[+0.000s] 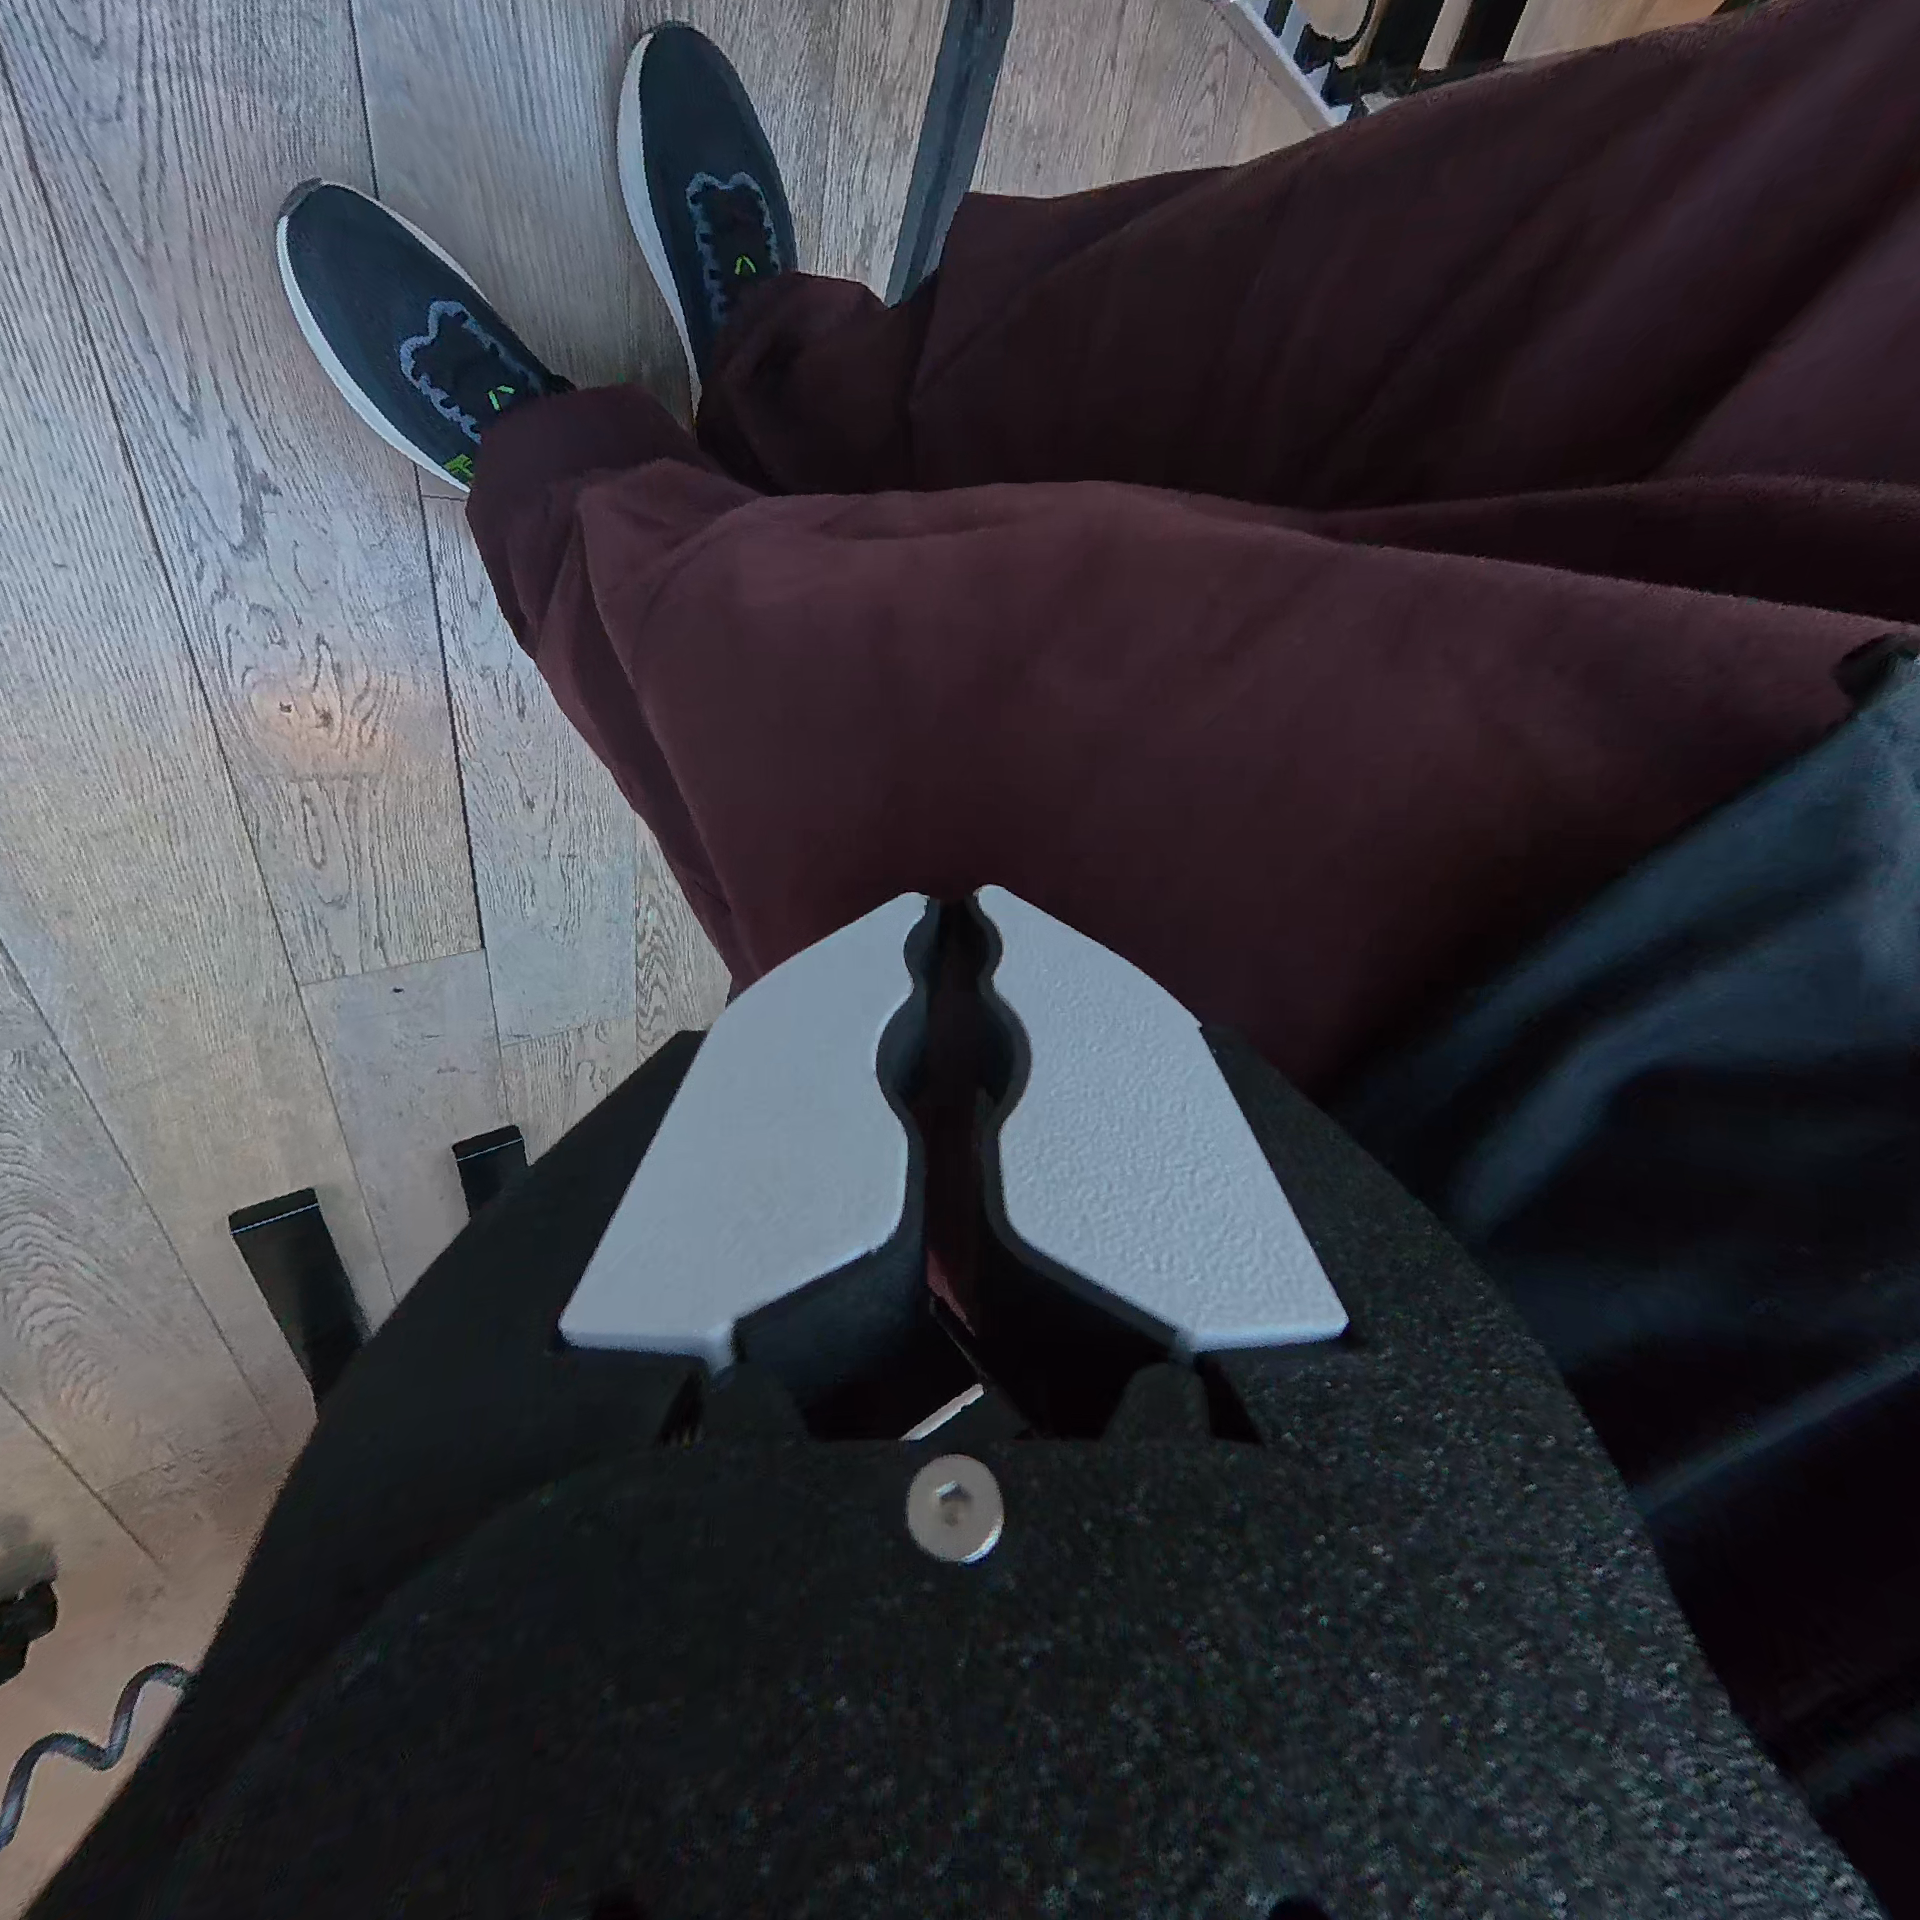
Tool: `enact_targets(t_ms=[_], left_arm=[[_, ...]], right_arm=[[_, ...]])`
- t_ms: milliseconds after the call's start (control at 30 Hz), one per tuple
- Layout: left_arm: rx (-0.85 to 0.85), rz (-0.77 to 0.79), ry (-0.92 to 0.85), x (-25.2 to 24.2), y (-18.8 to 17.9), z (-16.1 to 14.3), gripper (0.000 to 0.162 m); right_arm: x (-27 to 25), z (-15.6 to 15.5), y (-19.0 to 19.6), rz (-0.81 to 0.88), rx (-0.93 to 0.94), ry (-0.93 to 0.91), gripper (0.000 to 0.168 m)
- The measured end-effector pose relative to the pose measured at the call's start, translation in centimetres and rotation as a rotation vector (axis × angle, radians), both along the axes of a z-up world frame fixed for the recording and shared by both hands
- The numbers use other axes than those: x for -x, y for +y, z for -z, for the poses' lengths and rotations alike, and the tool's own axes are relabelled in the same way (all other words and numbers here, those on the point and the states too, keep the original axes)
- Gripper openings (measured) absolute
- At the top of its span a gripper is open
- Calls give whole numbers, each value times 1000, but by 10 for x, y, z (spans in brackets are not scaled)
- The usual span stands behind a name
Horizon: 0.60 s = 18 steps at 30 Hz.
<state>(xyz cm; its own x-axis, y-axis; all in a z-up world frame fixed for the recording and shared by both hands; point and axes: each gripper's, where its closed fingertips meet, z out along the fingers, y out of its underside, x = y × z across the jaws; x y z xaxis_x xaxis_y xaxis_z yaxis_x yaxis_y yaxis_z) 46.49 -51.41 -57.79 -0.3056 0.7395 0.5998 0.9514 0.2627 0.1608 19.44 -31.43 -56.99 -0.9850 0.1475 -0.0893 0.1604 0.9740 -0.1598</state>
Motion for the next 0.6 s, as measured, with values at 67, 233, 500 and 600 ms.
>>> enact_targets(t_ms=[67,233,500,600], left_arm=[[2,-6,-2,-3,-1,0,5],[10,-52,-15,-12,1,1,5],[14,-50,-34,-15,23,2,4],[24,-25,-35,-11,29,1,4]], right_arm=[[3,0,-2,-4,5,3,21],[5,2,-5,-22,9,-1,21],[3,3,0,-33,33,-20,21],[1,7,12,-33,28,-32,21]])
